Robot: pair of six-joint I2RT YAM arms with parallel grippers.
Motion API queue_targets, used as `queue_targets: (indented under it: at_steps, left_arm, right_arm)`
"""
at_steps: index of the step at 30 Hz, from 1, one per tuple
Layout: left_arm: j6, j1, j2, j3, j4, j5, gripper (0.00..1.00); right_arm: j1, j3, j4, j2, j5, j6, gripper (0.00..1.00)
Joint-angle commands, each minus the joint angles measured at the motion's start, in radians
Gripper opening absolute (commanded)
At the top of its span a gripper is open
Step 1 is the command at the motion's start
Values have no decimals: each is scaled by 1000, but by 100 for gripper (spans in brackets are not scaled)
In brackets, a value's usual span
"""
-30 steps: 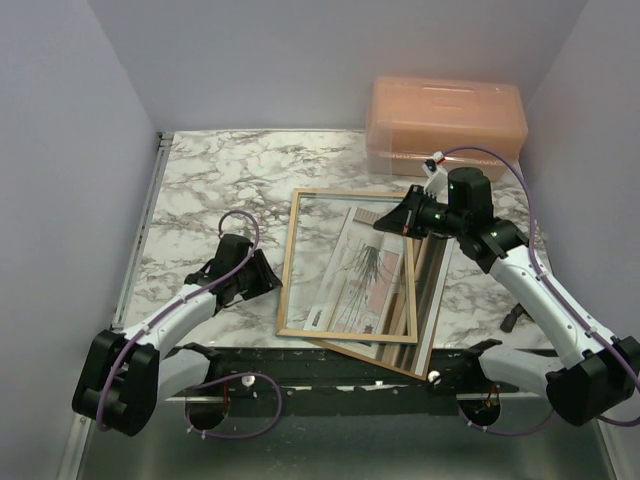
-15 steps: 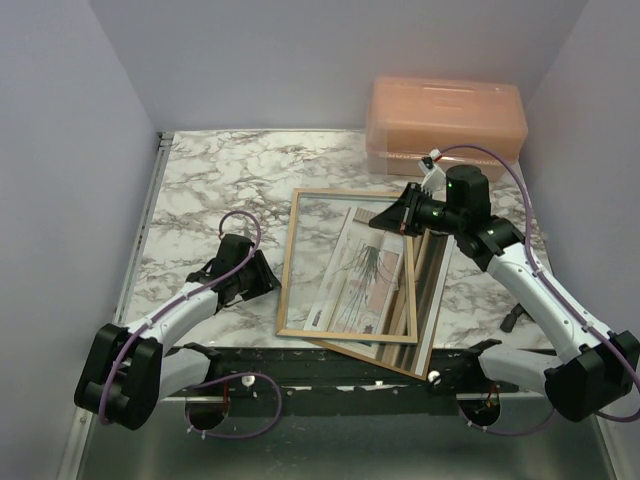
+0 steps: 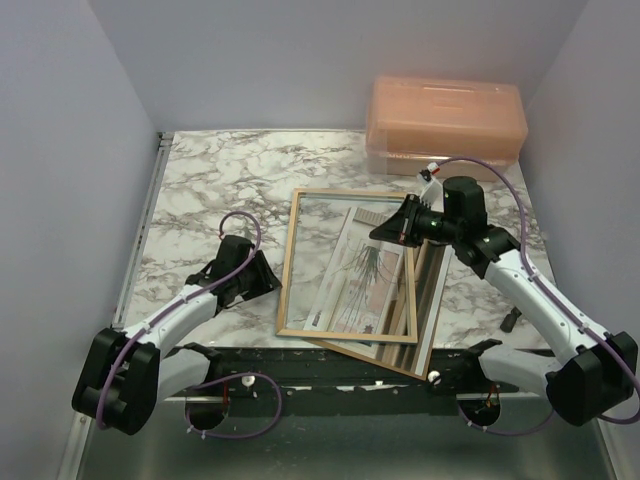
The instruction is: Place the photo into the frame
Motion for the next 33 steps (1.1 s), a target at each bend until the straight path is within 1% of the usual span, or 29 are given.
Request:
queue_targets:
  at_steps: [1, 9, 13, 18, 20, 27, 33]
  left_arm:
    - [15, -17, -22, -15, 34, 12, 44]
    - [26, -31, -9, 0, 15, -17, 44]
    - [40, -32, 18, 17, -12, -38, 37]
    - [48, -34, 39, 19, -25, -55, 35]
    - [49, -34, 45, 21, -27, -53, 32]
    - [53, -36, 63, 32, -29, -46, 32]
    - [54, -36, 70, 35, -28, -47, 32]
  right_arm:
    - [2, -32, 34, -40, -31, 11, 0]
    - [2, -65, 38, -57, -46, 19, 0]
    - [2, -85, 66, -57, -77, 36, 0]
    - [2, -86, 78, -59, -80, 62, 0]
    - [2, -86, 78, -55, -79, 73, 0]
    - [2, -115, 137, -46, -121, 121, 0]
    - [2, -134, 139, -26, -121, 103, 0]
